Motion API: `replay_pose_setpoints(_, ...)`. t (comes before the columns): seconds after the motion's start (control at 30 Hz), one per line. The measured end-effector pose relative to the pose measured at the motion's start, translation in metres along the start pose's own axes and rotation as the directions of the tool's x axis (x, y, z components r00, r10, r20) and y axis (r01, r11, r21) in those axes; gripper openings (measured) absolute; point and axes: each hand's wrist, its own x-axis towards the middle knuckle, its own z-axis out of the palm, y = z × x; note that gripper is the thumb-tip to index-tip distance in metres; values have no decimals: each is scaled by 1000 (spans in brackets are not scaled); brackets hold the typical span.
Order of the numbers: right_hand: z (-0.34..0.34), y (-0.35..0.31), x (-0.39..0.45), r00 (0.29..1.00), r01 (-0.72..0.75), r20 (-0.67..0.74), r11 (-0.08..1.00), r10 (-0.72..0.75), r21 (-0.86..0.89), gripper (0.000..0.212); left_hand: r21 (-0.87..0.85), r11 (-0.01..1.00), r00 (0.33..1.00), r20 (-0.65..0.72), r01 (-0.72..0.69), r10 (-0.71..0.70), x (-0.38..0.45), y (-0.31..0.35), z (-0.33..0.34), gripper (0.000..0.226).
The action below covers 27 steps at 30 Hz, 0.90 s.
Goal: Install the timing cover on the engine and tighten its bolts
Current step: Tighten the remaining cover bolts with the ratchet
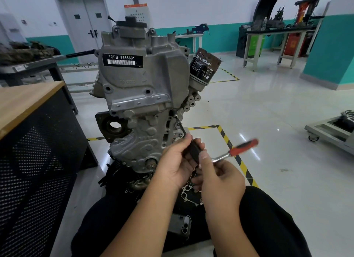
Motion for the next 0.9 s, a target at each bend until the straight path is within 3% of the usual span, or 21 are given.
replay_pose_setpoints(0.07, -2, 1, 0, 998, -62, 3, 998, 62, -26, 23, 39, 999, 999, 1, -35, 35, 0, -2, -3, 15)
replay_pose_setpoints(0.17, -3, 0, 0, 988, 155, 14, 958, -157, -242, 19, 22, 1000, 1000, -16, -3, 4, 2, -4, -3, 18)
replay_pose_setpoints(0.23, -3, -1, 0, 973, 229, 23, 940, -231, -251, 23, -10, 999, 999, -25, 35, -36, 1, -2, 1, 24)
replay_pose_setpoints(0.3, -3, -2, 1, 985, 172, 1, 973, -174, -154, 18, -73, 995, 997, 9, 72, -72, 1, 1, 0, 32)
replay_pose_setpoints(0.4, -4, -4, 2, 990, -139, 58, 975, 131, 173, 29, -21, 987, 981, 112, 160, -156, -5, 0, 1, 26)
replay_pose_setpoints(0.47, -6, -5, 5, 974, -224, 74, 958, 213, 178, 32, -27, 980, 974, 118, 196, -192, -5, -5, 3, 20)
replay_pose_setpoints(0.57, -10, -3, 9, 999, 14, 38, 996, -11, -83, 19, -50, 981, 981, 60, 186, -183, -3, -9, 5, 12)
replay_pose_setpoints(0.67, -11, -6, 9, 986, 167, 23, 966, -166, -197, 25, -65, 978, 979, 58, 199, -195, -3, -6, 9, 9)
replay_pose_setpoints(0.73, -10, -6, 7, 995, 96, 12, 989, -96, -109, 21, -77, 978, 979, 75, 195, -190, -5, -4, 9, 10)
replay_pose_setpoints(0.83, -10, -4, 8, 975, -220, 107, 935, 197, 280, 22, -46, 983, 981, 84, 177, -173, -8, -1, 6, 10)
replay_pose_setpoints(0.87, -10, -6, 8, 960, -273, 138, 915, 242, 297, 24, -35, 984, 982, 85, 173, -169, -9, -2, 6, 11)
replay_pose_setpoints(0.9, -10, -3, 10, 971, -230, 125, 943, 205, 241, 20, -29, 985, 983, 82, 167, -165, -8, -2, 5, 12)
